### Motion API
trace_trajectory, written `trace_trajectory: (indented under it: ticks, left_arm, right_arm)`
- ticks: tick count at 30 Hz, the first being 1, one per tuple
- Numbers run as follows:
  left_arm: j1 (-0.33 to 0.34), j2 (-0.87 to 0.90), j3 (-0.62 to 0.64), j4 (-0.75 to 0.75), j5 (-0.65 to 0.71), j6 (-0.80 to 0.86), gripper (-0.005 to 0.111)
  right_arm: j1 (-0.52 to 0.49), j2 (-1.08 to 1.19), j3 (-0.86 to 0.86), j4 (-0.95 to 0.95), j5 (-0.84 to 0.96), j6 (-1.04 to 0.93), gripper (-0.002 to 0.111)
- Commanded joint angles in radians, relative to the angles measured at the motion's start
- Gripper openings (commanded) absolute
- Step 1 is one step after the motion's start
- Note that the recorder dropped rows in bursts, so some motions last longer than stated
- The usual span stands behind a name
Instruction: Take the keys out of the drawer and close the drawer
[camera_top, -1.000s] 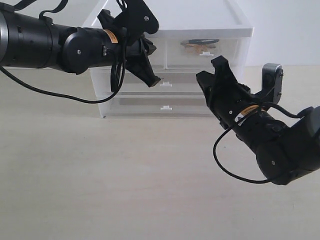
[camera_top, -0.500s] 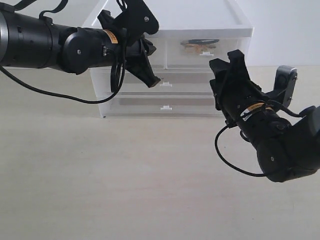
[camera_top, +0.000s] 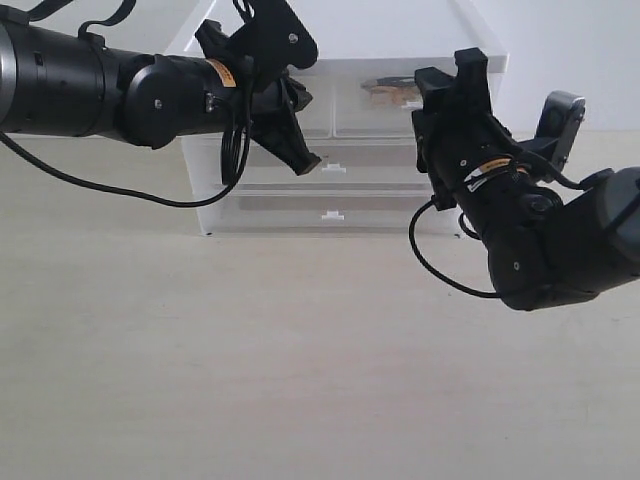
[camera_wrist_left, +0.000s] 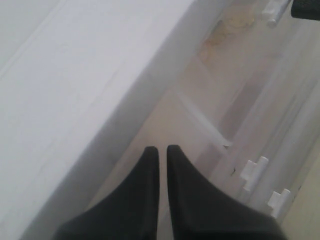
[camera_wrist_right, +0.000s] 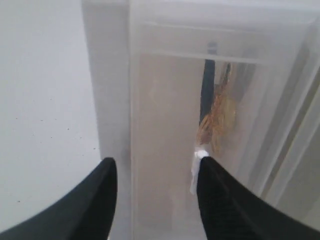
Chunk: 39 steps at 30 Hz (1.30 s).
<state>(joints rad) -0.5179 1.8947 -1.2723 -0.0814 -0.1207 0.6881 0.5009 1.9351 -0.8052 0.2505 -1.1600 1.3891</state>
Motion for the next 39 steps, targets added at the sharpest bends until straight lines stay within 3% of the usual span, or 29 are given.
trace_trajectory:
  ticks: [1, 7, 12, 13, 16, 20, 28, 35, 39]
  left_arm:
    - [-0.002, -0.003, -0.008, -0.008, -0.006, -0.004, 0.004]
    - [-0.002, -0.003, -0.008, -0.008, -0.006, -0.004, 0.004]
    - [-0.002, -0.003, -0.008, -0.008, -0.006, -0.004, 0.004]
    - [-0.002, -0.003, -0.008, -0.008, -0.006, -0.004, 0.004]
    - [-0.002, -0.003, -0.008, -0.008, -0.006, -0.004, 0.004]
    - [-0.002, -0.003, -0.008, -0.008, -0.002, -0.004, 0.004]
    - [-0.002, -0.003, -0.008, -0.008, -0.002, -0.004, 0.004]
    - [-0.002, -0.003, -0.008, -0.008, -0.002, -0.004, 0.004]
    - [-0.002, -0.003, -0.008, -0.008, -0.002, -0.004, 0.004]
  right_arm:
    - [-0.003, -0.007, -0.013, 0.002, 0.052, -0.004, 0.045]
    - [-0.003, -0.007, -0.013, 0.035, 0.104, -0.004, 0.045]
    - [-0.003, -0.007, -0.016, 0.059, 0.126, -0.012, 0.017]
    - [-0.003, -0.007, -0.021, 0.059, 0.132, -0.012, 0.017]
    - [-0.003, -0.007, -0.056, 0.041, 0.147, -0.012, 0.019]
    - [-0.003, -0.007, -0.092, 0.016, 0.153, -0.027, 0.036]
    - [-0.003, -0.007, -0.092, 0.029, 0.18, -0.033, 0.035]
    - [-0.003, -0.007, -0.092, 0.029, 0.21, -0.045, 0.002]
    - [-0.003, -0.007, -0.092, 0.029, 0.21, -0.079, 0.0]
